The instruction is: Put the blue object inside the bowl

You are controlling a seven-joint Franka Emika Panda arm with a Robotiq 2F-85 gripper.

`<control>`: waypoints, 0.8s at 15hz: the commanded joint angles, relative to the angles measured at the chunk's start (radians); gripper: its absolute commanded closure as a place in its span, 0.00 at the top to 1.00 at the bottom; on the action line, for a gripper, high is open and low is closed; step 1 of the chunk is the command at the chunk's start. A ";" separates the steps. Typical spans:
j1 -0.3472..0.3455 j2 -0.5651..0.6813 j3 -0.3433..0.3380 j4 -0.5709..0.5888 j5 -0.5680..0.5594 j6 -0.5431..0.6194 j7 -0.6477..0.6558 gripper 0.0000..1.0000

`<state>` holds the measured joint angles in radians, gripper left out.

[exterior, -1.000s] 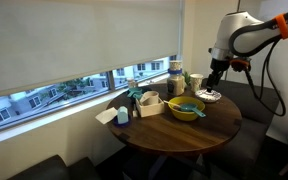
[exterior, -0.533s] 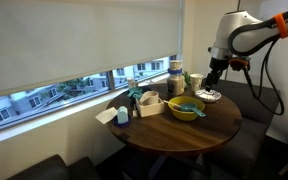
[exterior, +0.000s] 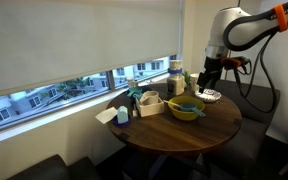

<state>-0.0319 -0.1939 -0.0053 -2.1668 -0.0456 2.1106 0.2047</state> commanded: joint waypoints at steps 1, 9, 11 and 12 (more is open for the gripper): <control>0.019 0.079 0.018 0.058 0.068 -0.003 0.045 0.85; 0.037 0.187 0.030 0.109 0.124 0.029 0.052 0.58; 0.040 0.204 0.032 0.117 0.135 0.033 0.050 0.53; 0.042 0.213 0.033 0.120 0.139 0.031 0.048 0.48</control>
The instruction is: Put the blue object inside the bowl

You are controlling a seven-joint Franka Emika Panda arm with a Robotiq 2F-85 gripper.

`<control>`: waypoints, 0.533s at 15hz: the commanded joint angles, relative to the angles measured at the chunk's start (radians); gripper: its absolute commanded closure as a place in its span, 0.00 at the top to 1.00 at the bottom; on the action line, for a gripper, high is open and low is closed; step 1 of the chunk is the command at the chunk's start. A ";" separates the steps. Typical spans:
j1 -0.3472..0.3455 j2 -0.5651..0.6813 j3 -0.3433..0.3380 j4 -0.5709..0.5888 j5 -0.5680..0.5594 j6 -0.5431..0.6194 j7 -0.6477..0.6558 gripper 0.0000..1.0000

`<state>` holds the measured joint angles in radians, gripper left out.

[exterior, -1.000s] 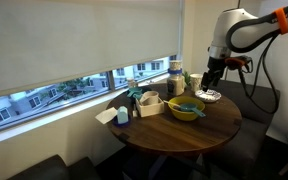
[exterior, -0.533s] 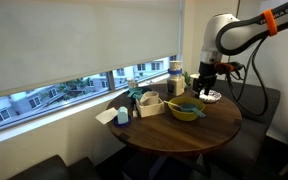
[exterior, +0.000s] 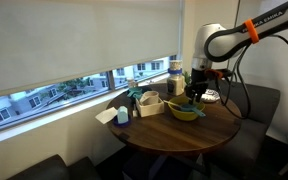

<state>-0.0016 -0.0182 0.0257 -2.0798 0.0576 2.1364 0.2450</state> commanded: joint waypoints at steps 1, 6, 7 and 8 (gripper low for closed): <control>0.013 0.043 0.002 0.038 0.033 0.001 0.011 0.38; 0.015 0.049 -0.001 0.056 0.006 -0.052 0.029 0.01; 0.013 0.043 -0.003 0.059 0.007 -0.065 0.030 0.00; 0.010 0.030 -0.007 0.062 0.010 -0.074 0.029 0.00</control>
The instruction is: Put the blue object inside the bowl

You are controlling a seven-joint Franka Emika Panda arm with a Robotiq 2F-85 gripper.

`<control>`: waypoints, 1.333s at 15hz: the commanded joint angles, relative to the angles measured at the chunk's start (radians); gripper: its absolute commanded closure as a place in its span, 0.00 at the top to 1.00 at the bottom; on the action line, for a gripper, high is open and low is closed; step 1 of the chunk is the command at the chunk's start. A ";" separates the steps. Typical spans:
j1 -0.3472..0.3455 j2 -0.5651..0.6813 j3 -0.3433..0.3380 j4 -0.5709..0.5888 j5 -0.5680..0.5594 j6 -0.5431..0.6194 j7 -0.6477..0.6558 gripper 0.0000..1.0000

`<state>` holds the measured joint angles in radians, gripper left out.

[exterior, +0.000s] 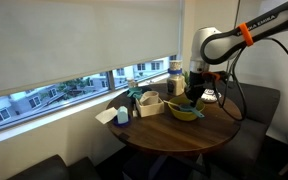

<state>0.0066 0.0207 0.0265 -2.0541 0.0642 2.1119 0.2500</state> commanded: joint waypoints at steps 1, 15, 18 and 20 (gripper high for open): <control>-0.002 -0.020 -0.012 0.039 0.006 -0.048 0.024 0.00; -0.192 -0.057 -0.148 0.007 -0.228 0.258 0.445 0.01; -0.189 -0.014 -0.161 0.011 -0.333 0.192 0.554 0.01; -0.178 0.007 -0.165 0.008 -0.335 0.148 0.562 0.01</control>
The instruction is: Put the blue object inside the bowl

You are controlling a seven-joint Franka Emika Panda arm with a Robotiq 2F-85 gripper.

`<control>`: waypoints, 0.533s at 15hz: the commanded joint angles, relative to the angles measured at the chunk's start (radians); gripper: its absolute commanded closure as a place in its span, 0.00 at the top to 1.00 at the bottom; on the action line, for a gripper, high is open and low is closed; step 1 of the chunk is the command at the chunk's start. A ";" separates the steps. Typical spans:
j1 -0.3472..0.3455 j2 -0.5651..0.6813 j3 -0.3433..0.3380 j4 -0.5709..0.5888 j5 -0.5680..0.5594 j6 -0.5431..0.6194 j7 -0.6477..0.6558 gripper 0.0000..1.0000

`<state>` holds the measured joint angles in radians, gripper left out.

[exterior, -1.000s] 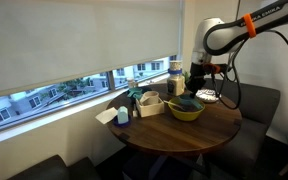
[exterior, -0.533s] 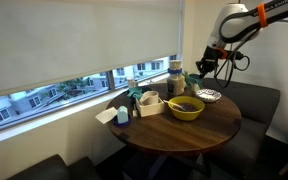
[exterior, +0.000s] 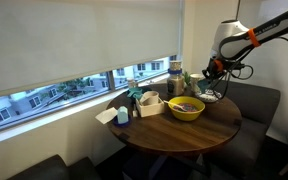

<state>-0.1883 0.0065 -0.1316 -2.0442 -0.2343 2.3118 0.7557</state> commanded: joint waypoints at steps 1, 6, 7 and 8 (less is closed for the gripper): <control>0.022 0.032 -0.005 -0.006 -0.009 -0.062 0.034 0.01; 0.036 0.016 -0.014 -0.006 -0.019 -0.106 0.076 0.44; 0.034 -0.008 -0.013 -0.014 -0.008 -0.086 0.067 0.51; 0.032 -0.053 -0.010 -0.040 0.016 -0.032 0.020 0.58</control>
<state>-0.1677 0.0444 -0.1328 -2.0455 -0.2405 2.2242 0.7994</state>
